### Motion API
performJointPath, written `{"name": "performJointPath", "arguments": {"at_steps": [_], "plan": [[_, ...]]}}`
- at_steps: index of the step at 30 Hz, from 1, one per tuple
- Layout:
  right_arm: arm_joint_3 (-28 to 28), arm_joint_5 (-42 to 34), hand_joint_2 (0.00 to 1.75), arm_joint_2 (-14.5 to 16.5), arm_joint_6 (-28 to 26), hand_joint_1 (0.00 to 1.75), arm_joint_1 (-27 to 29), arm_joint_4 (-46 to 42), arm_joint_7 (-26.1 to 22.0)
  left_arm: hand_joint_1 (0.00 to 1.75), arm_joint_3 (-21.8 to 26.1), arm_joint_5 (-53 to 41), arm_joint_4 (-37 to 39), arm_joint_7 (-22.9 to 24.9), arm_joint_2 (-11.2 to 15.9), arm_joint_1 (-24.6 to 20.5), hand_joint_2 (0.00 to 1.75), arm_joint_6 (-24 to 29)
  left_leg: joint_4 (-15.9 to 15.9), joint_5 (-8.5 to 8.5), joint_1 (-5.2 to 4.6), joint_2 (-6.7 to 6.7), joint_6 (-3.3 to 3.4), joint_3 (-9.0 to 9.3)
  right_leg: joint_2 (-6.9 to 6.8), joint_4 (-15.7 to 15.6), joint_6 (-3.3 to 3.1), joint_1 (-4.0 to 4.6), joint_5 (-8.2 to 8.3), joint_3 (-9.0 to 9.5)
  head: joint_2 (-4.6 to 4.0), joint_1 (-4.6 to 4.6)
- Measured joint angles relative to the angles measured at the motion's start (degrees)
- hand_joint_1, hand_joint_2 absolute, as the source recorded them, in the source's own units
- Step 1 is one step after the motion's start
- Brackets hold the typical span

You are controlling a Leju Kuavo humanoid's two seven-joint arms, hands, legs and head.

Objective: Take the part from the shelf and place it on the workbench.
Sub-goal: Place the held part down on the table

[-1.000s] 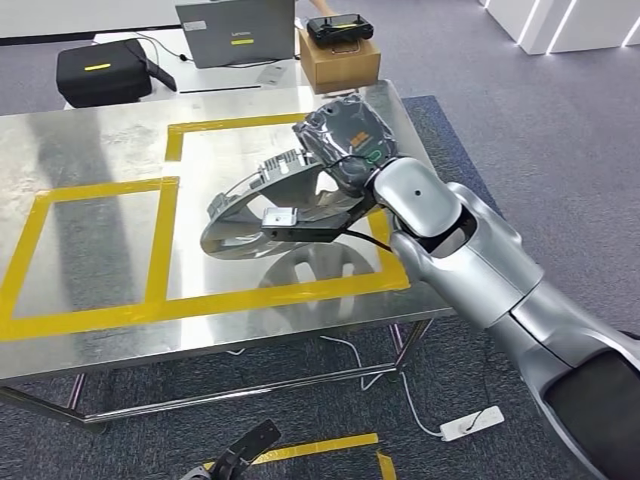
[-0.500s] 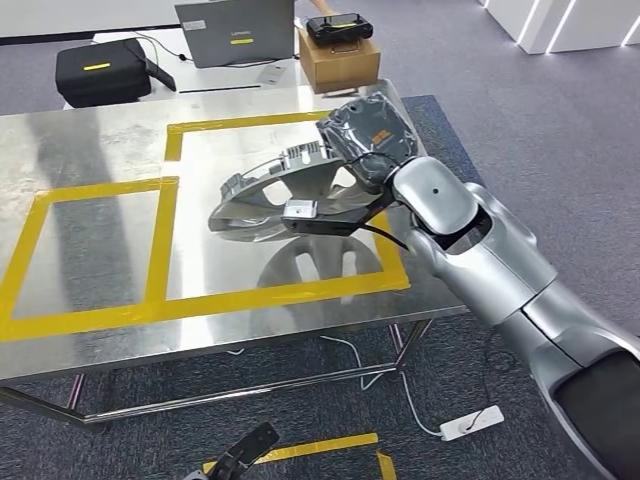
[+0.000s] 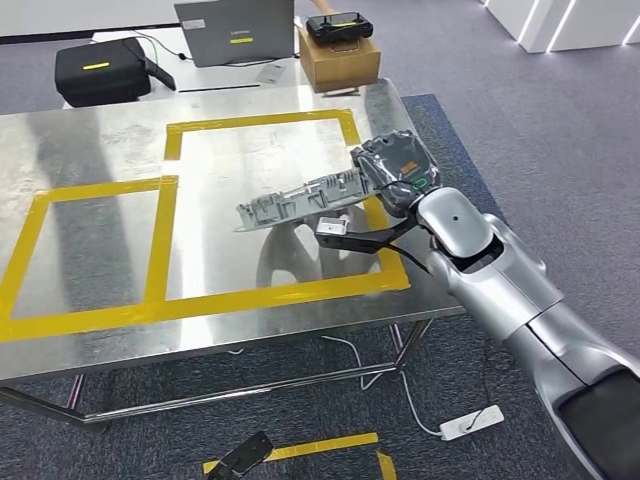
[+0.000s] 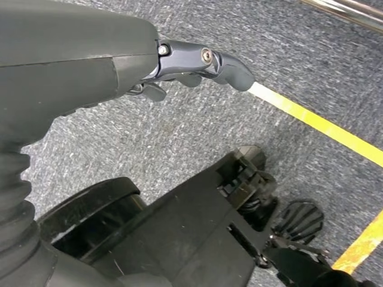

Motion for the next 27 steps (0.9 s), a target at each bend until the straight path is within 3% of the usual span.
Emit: {"name": "performJointPath", "arguments": {"at_steps": [9,27], "plan": [[-2.01,0.01,1.75,-0.38,-1.51,1.54,4.35,2.35,-0.72,0.0,-0.24,0.0,0.0,0.0,0.68,0.8,1.75,0.46,0.0,0.0,0.0,0.0,0.0,-0.12,0.01,0.0,0.0,0.0,0.0,-0.12,0.0,-0.01],[-3.39,1.22,1.75,-0.41,-0.86,1.54,5.48,2.91,-1.39,0.0,-0.25,0.0,0.0,-0.1,0.76,1.0,1.75,0.52,0.0,0.0,0.0,0.0,0.0,-0.21,0.0,0.0,0.0,0.0,0.0,-0.21,0.0,0.01]]}}
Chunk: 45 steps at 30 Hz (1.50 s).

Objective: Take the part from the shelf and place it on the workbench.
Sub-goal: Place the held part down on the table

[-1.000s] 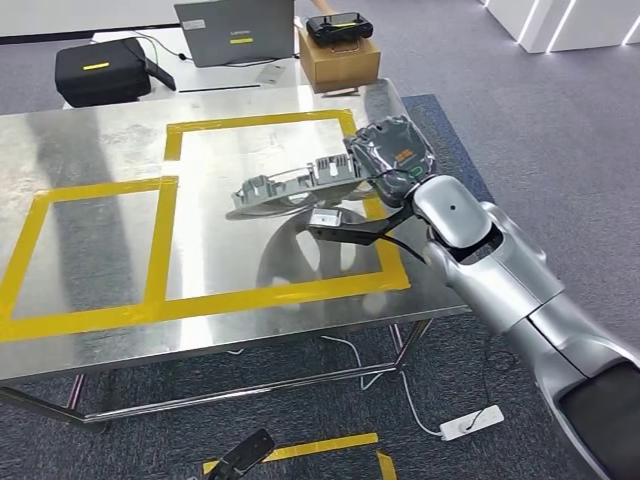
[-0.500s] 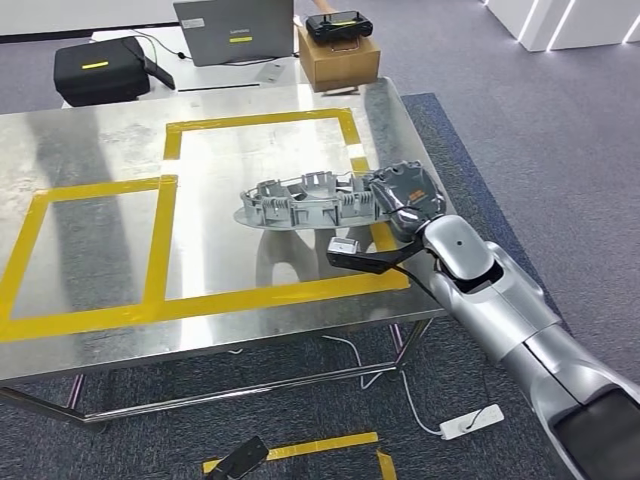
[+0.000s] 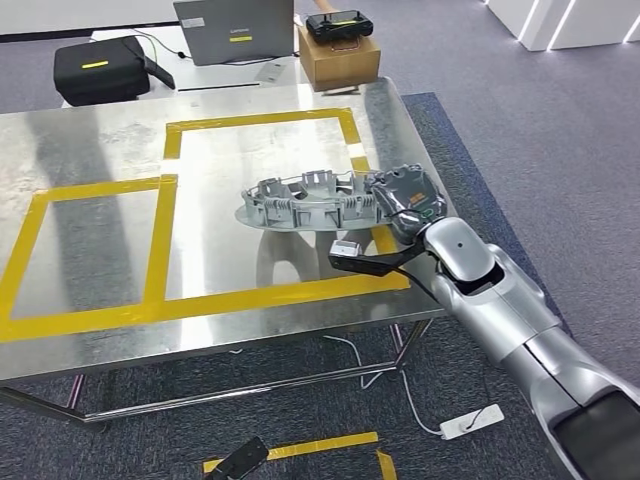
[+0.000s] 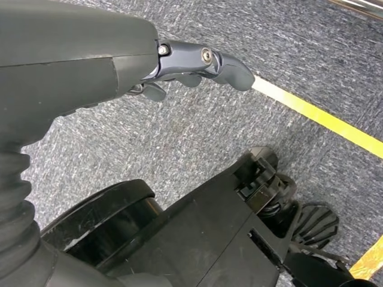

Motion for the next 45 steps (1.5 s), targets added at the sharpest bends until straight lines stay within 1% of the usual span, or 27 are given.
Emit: {"name": "performJointPath", "arguments": {"at_steps": [16,28,45], "plan": [[-0.39,0.51,1.75,0.05,-0.19,1.54,0.66,0.25,-0.51,0.0,-0.03,-0.09,0.0,0.02,-0.1,0.0,1.75,-0.26,0.0,0.0,0.0,0.0,0.0,-0.03,-0.01,0.0,0.0,0.0,0.0,-0.01,0.0,-0.01],[0.03,0.46,1.75,1.5,-1.83,1.54,4.31,0.41,-1.1,0.0,-0.04,-0.09,0.02,0.33,0.11,0.66,1.75,0.04,-0.01,0.0,0.0,-0.01,0.0,-0.08,-0.07,0.0,0.0,0.0,-0.01,-0.04,0.0,-0.01],[0.01,0.56,1.75,1.51,-1.96,1.54,5.29,0.42,-0.86,0.0,-0.04,-0.07,0.02,0.34,0.1,0.95,1.75,0.14,0.0,0.0,0.0,-0.02,0.0,-0.11,-0.08,0.0,0.0,0.0,-0.01,-0.07,0.0,-0.01]]}}
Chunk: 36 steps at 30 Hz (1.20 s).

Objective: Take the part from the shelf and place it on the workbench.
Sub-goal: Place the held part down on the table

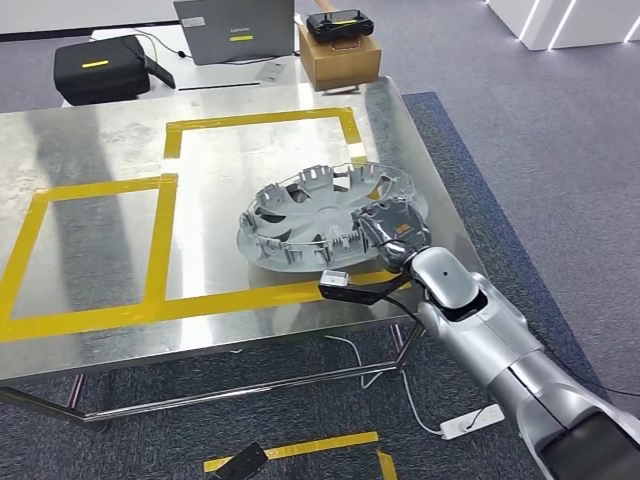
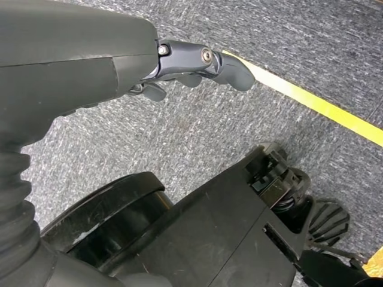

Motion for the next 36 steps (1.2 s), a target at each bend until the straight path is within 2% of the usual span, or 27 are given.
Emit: {"name": "performJointPath", "arguments": {"at_steps": [36], "plan": [[-0.02,-1.19,1.75,1.88,-1.87,1.54,5.01,0.15,-1.35,0.0,0.02,-0.02,0.02,0.14,1.25,1.46,1.75,0.29,-0.01,0.0,0.0,-0.01,0.01,-0.05,-0.02,0.0,-0.01,0.0,-0.02,-0.02,0.0,0.0]]}}
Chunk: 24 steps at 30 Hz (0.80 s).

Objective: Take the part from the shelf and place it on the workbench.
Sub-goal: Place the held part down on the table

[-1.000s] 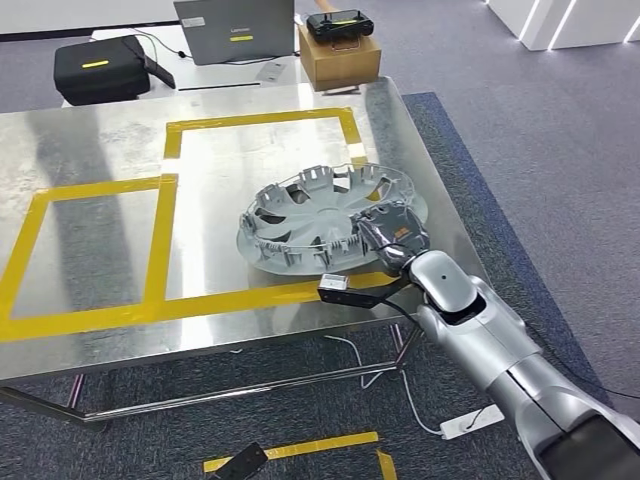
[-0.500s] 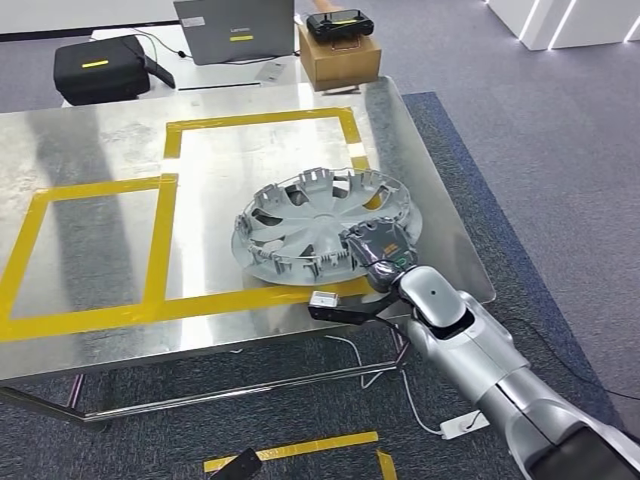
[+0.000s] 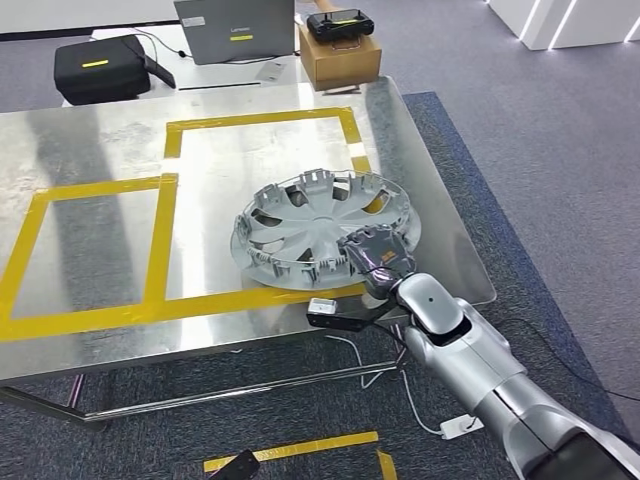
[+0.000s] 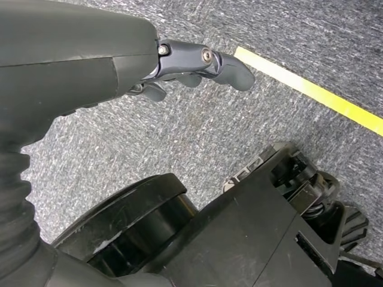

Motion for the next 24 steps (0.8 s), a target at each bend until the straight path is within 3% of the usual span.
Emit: {"name": "performJointPath", "arguments": {"at_steps": [24], "plan": [[-1.18,0.92,1.75,-0.3,-2.02,1.54,1.31,1.84,0.71,0.0,0.25,0.56,0.16,-0.34,0.68,0.6,1.75,0.69,0.0,-0.01,0.0,-0.01,0.02,-0.02,-0.06,-0.01,0.0,0.0,-0.01,-0.02,0.0,0.01]]}}
